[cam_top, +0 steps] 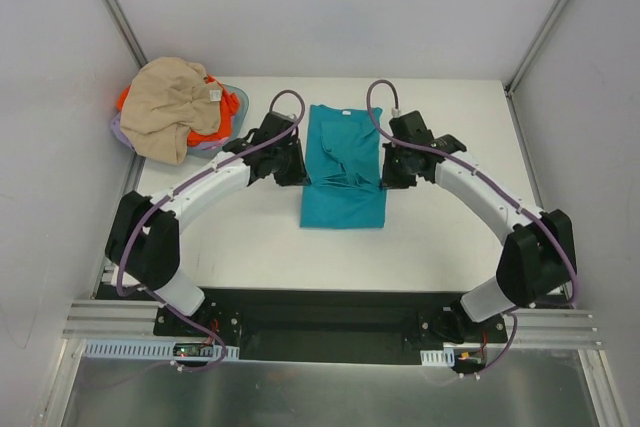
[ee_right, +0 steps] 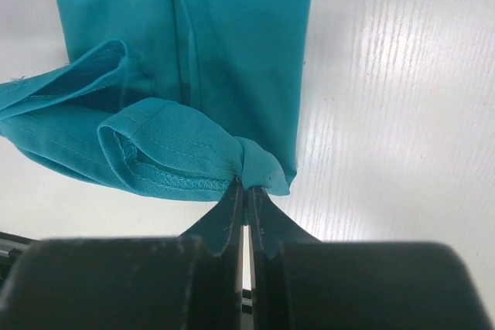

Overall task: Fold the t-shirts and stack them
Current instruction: Fold the folded rectangular tshirt in 1/3 of the way

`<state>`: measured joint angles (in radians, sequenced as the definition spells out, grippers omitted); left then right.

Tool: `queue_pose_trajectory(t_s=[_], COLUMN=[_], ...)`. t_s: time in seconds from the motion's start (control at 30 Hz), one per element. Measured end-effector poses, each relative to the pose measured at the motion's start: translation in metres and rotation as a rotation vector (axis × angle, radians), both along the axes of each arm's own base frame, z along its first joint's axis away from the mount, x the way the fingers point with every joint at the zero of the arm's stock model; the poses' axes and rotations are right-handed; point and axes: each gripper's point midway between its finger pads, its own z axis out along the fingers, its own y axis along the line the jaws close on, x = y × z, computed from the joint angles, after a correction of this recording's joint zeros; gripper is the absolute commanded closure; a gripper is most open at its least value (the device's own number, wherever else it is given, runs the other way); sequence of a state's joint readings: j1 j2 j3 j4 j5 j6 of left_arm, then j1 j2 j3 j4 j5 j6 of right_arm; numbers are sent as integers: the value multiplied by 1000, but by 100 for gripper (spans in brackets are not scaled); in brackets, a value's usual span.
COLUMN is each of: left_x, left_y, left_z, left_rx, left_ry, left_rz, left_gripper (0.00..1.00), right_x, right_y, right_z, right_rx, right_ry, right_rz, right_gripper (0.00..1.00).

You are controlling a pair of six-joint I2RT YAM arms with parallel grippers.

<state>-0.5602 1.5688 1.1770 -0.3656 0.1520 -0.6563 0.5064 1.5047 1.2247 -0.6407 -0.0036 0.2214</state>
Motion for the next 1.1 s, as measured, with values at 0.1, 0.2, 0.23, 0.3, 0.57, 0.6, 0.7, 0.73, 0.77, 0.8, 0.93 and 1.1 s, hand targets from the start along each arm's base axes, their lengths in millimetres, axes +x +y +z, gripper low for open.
queue_pose_trajectory(t_s=[0.1, 0.2, 0.23, 0.3, 0.57, 0.6, 0.7, 0.73, 0.77, 0.8, 0.93, 1.1], left_x=[11, 24, 28, 36, 61, 64, 70, 73, 75, 77, 83, 97], left_y=[-1, -2, -1, 2, 9, 7, 4, 3, 2, 1, -2, -3], left_z=[3, 5, 5, 4, -13, -15, -22, -24, -26, -29, -40, -55], left_rx=[1, 0, 0, -1, 2, 2, 4, 5, 7, 9, 19, 23], left_ry=[-13, -25, -26, -22, 16, 18, 30, 32, 35, 39, 57, 82], left_rz=[-3, 1, 4, 10, 24, 21, 15, 15, 15, 15, 14, 17], left_gripper=[100, 100, 100, 100, 100, 100, 100, 100, 100, 100, 97, 72], right_x=[10, 21, 25, 31, 54, 56, 61, 63, 66, 68, 77, 88], right_y=[-3, -2, -1, 1, 2, 2, 1, 1, 2, 2, 1, -2], right_z=[-3, -1, 0, 3, -6, -9, -18, -21, -24, -27, -39, -54], right_rx=[0, 10, 14, 25, 59, 58, 53, 54, 55, 57, 62, 64], right_ry=[13, 12, 7, 3, 34, 41, 62, 69, 76, 82, 106, 135], right_rz=[-4, 1, 2, 8, 2, 3, 1, 1, 1, 1, 0, -9], right_gripper=[98, 98, 97, 97, 97, 97, 96, 95, 94, 93, 90, 81])
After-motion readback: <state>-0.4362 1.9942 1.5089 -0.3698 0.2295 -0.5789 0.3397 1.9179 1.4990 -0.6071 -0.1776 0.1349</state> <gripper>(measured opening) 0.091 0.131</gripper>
